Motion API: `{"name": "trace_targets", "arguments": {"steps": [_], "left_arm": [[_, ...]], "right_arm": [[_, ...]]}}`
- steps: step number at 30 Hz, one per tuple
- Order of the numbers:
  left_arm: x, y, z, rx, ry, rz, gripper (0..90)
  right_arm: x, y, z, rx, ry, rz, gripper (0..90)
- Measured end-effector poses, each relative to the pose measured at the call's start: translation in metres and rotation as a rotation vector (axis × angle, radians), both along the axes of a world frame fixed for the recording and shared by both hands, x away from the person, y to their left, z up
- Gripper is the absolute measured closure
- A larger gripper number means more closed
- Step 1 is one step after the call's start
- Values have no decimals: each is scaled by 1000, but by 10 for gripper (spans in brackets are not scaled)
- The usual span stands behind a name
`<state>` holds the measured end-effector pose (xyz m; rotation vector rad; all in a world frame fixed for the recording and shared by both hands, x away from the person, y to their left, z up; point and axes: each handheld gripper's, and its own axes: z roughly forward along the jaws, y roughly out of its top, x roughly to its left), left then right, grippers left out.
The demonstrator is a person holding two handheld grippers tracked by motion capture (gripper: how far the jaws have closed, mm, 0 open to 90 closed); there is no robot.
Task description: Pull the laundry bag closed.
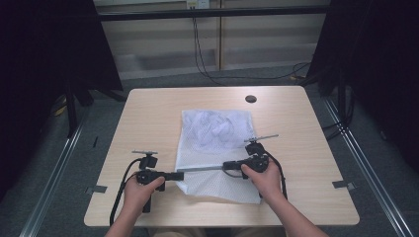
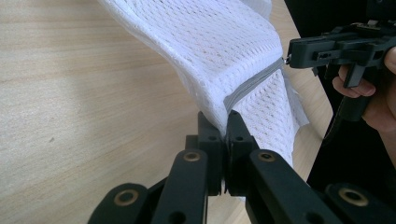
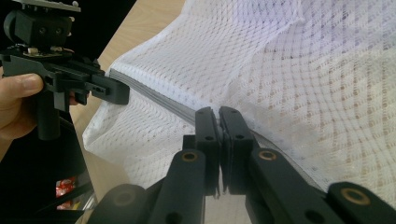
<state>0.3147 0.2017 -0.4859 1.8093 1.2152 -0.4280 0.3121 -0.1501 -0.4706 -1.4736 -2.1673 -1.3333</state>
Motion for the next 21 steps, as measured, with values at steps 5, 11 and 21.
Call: {"name": "trace_targets", "arguments": {"steps": [5, 11, 21], "left_arm": [[-1, -1, 0, -13, 18, 7, 881], [-1, -1, 0, -11, 18, 4, 881], [1, 2, 0, 16, -9, -10, 881]], "right_arm": [[-1, -1, -1, 4, 6, -1, 868], [-1, -1, -1, 7, 5, 1, 868], [-2, -8, -2, 7, 8, -13, 868]]}}
